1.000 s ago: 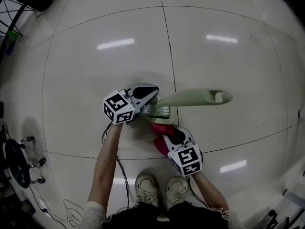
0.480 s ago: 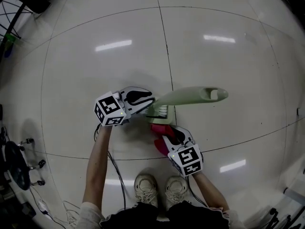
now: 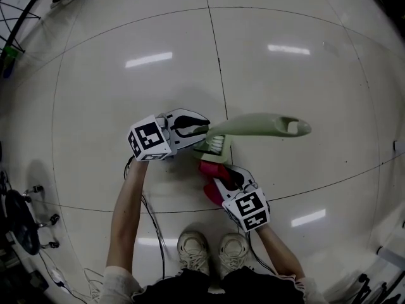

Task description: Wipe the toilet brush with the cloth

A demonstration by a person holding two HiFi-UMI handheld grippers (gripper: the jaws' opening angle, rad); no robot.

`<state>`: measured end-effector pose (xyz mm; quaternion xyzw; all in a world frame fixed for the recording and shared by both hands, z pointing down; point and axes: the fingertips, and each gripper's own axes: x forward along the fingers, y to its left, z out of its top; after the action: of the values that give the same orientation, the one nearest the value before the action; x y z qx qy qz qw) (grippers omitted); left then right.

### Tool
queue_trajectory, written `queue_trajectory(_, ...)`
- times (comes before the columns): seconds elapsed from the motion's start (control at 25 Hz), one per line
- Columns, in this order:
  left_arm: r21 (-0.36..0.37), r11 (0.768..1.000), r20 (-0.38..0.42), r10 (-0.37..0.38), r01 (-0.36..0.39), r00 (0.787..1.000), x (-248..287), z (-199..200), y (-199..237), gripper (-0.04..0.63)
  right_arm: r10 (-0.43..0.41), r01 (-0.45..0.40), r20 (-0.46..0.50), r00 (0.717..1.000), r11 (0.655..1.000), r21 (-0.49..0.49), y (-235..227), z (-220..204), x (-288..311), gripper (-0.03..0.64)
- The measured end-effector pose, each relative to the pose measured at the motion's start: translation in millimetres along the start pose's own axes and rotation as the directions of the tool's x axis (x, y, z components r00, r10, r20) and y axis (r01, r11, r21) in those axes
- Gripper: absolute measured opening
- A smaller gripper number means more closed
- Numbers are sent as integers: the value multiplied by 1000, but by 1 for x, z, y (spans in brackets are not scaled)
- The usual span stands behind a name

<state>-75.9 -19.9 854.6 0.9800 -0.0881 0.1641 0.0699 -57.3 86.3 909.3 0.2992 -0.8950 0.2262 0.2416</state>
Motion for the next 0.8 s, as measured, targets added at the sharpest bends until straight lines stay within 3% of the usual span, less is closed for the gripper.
queue_trajectory(0.24, 21, 1000, 13, -23, 22, 1000, 12, 4, -1, 94, -1, 1, -5, 1000, 1000, -6, -2, 2, 3, 95)
queue_trajectory(0.56, 21, 998, 53, 59, -60, 997, 9, 5, 1, 84, -174, 169, 57, 983, 982, 86, -42, -1, -22, 95)
queue_trajectory(0.8, 14, 997, 57, 69, -70, 996, 8, 3, -1, 80, -244, 236, 57, 968, 964, 122, -66, -3, -31, 95)
